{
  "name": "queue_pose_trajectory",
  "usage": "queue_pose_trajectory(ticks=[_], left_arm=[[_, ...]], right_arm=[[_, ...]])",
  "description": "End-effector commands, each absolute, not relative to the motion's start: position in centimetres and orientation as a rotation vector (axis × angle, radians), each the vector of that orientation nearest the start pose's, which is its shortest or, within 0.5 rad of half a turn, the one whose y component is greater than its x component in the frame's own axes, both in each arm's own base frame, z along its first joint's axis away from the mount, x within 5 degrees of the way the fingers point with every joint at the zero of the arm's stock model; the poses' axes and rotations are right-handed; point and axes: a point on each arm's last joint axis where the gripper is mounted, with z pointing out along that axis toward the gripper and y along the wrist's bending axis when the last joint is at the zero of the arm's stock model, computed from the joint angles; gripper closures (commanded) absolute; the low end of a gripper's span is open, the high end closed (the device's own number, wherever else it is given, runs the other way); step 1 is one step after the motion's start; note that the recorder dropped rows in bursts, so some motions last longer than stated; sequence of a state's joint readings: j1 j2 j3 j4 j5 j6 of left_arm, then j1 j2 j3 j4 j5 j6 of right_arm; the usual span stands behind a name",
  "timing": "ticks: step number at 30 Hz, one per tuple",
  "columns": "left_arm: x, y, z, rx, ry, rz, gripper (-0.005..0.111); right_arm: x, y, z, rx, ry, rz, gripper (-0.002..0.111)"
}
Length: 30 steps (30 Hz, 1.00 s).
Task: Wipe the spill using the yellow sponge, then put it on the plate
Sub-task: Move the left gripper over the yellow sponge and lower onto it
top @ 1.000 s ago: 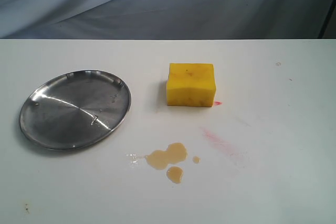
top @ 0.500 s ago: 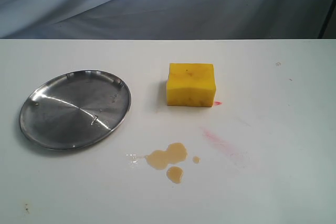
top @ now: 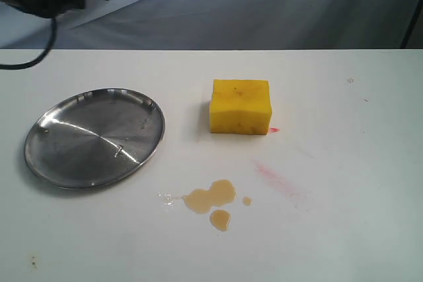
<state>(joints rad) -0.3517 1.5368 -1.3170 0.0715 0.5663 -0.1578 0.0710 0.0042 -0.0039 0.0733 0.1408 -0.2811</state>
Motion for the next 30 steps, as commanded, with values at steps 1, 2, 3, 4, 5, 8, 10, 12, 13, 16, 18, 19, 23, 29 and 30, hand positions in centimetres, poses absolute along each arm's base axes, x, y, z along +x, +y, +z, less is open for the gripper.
queue_pose_trajectory(ticks=[1, 2, 3, 4, 5, 8, 10, 12, 13, 16, 18, 19, 23, 29, 30], left_arm=[[36.4, -15.2, 31.0, 0.225, 2.344, -0.326, 0.106], [37.9, -16.0, 29.8, 0.155, 2.373, -0.383, 0.102], [38.6, -16.4, 29.0, 0.136, 2.392, -0.395, 0.098], [39.2, -16.7, 28.1, 0.126, 2.412, -0.404, 0.093], [39.7, -16.9, 27.4, 0.122, 2.433, -0.406, 0.087], [40.9, -17.7, 24.9, 0.098, 2.513, -0.428, 0.063], [41.4, -18.1, 23.6, 0.070, 2.547, -0.456, 0.050], [41.7, -18.9, 22.8, 0.063, 2.566, -0.478, 0.047], [41.8, -19.2, 22.4, 0.059, 2.574, -0.490, 0.047], [42.2, -20.8, 21.6, 0.090, 2.581, -0.502, 0.049], [42.5, -21.8, 21.0, 0.097, 2.587, -0.513, 0.049], [42.7, -22.4, 20.7, 0.099, 2.594, -0.520, 0.049], [43.3, -24.4, 20.1, 0.147, 2.625, -0.529, 0.049], [44.1, -26.1, 18.2, 0.181, 2.681, -0.526, 0.049], [44.3, -26.2, 17.7, 0.162, 2.689, -0.528, 0.049]], right_arm=[[5.6, 0.5, 20.1, -0.238, 1.601, -0.107, 0.108], [5.6, 0.5, 20.1, -0.238, 1.601, -0.107, 0.108], [5.6, 0.5, 20.1, -0.238, 1.601, -0.107, 0.108], [5.6, 0.5, 20.1, -0.238, 1.601, -0.107, 0.108], [5.6, 0.5, 20.1, -0.238, 1.601, -0.107, 0.108], [5.6, 0.5, 20.1, -0.238, 1.601, -0.107, 0.108], [5.6, 0.5, 20.1, -0.238, 1.601, -0.107, 0.108], [5.6, 0.5, 20.1, -0.238, 1.601, -0.107, 0.108], [5.6, 0.5, 20.1, -0.238, 1.601, -0.107, 0.108], [5.6, 0.5, 20.1, -0.238, 1.601, -0.107, 0.108], [5.6, 0.5, 20.1, -0.238, 1.601, -0.107, 0.108], [5.6, 0.5, 20.1, -0.238, 1.601, -0.107, 0.108], [5.6, 0.5, 20.1, -0.238, 1.601, -0.107, 0.108], [5.6, 0.5, 20.1, -0.238, 1.601, -0.107, 0.108], [5.6, 0.5, 20.1, -0.238, 1.601, -0.107, 0.108]])
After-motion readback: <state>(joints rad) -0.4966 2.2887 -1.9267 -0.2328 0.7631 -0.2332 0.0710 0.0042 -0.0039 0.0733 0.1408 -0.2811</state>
